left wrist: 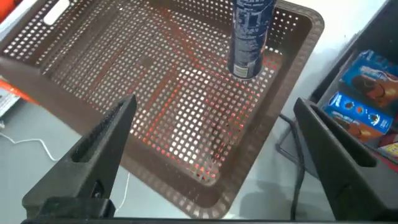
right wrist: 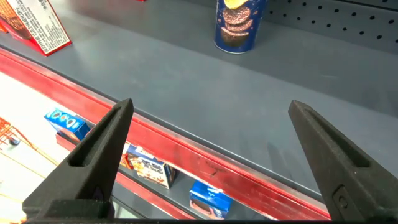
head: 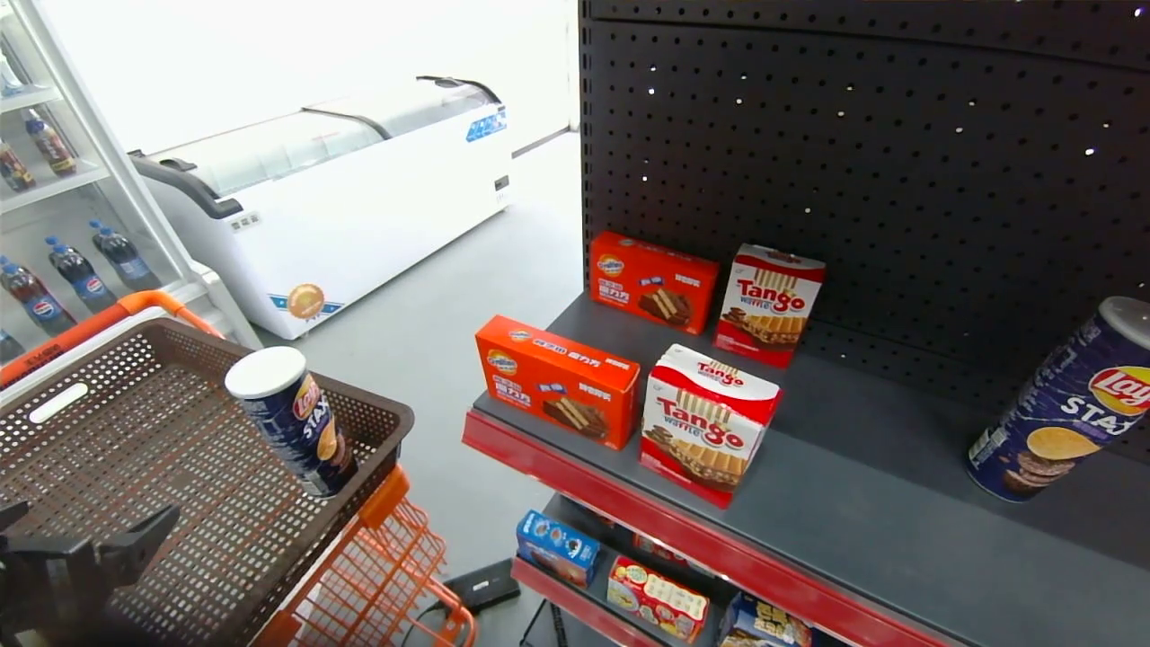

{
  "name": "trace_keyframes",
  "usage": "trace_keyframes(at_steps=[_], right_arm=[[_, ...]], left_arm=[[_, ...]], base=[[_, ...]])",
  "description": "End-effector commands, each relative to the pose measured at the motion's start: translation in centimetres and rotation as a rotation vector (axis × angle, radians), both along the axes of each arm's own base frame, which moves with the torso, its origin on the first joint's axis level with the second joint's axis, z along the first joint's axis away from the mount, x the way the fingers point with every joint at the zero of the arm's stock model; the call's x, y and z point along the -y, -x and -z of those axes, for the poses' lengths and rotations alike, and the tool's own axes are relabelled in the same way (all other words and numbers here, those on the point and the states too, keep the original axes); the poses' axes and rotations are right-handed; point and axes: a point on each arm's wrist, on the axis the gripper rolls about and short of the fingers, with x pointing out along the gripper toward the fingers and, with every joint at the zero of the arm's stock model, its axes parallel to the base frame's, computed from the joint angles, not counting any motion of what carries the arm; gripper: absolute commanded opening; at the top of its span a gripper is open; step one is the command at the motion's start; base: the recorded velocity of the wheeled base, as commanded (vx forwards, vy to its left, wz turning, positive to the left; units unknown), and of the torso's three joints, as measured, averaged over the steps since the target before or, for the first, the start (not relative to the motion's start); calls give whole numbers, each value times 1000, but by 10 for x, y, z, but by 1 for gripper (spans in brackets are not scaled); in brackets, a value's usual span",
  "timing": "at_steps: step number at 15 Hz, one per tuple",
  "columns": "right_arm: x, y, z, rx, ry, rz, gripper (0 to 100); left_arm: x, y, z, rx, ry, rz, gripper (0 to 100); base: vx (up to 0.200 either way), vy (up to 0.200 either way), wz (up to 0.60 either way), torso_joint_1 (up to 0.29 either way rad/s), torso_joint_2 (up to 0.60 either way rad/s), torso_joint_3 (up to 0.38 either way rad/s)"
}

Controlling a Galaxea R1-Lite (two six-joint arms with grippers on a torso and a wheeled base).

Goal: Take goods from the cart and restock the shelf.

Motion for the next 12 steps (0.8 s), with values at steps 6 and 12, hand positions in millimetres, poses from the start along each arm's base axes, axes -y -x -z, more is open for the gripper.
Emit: trace_keyframes(at_steps=[6, 12], right_arm=[[0, 0, 0, -1, 0, 1, 100], [0, 0, 0, -1, 0, 1, 100]], left_arm=[[-7, -74, 22, 48, -2, 55, 100], [-6, -109, 47, 104, -5, 110, 100]], base=[[0, 0, 0, 0, 0, 0], [0, 0, 0, 0, 0, 0]])
